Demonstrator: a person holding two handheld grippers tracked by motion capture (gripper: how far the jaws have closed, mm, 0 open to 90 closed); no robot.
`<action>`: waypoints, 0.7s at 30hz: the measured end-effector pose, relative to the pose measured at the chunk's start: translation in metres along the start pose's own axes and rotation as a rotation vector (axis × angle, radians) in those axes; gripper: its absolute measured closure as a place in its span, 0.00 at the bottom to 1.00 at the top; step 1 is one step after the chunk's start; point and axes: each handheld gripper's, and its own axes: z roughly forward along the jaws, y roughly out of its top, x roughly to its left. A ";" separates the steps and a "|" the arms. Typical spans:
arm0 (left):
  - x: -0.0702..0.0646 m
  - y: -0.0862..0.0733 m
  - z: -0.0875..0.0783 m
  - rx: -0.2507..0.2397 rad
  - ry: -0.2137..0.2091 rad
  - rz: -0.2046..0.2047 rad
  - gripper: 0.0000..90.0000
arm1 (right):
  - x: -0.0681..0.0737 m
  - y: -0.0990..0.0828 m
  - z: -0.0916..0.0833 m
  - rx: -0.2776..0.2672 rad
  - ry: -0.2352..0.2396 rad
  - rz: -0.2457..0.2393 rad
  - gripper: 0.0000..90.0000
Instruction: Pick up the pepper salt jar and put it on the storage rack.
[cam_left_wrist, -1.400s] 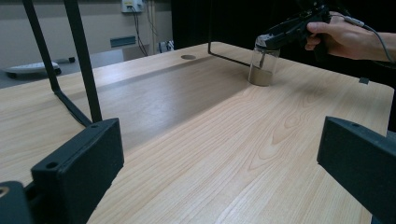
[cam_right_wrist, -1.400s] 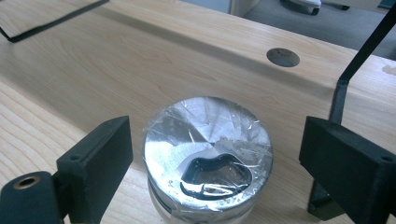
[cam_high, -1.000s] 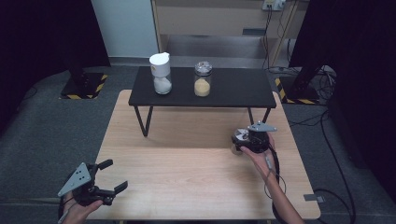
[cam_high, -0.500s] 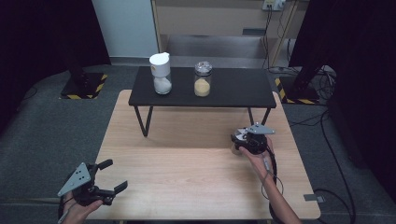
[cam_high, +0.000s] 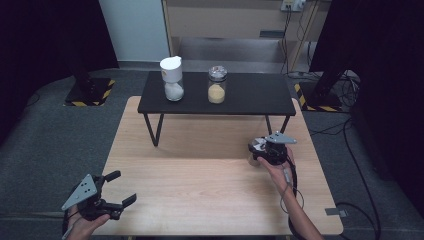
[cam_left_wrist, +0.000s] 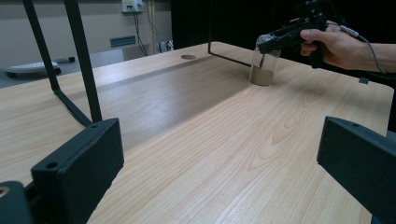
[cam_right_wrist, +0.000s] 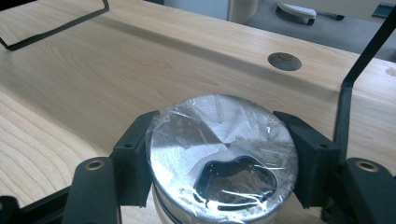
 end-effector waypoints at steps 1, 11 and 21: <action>0.000 0.000 0.000 0.000 0.000 0.000 0.00 | -0.001 0.000 -0.001 0.000 0.003 0.000 0.39; 0.000 0.000 0.000 0.001 0.000 0.000 0.00 | -0.010 0.005 -0.011 0.014 0.033 -0.004 0.39; 0.000 0.000 0.000 0.002 0.000 0.000 0.00 | -0.017 0.018 -0.023 0.019 0.097 -0.027 0.39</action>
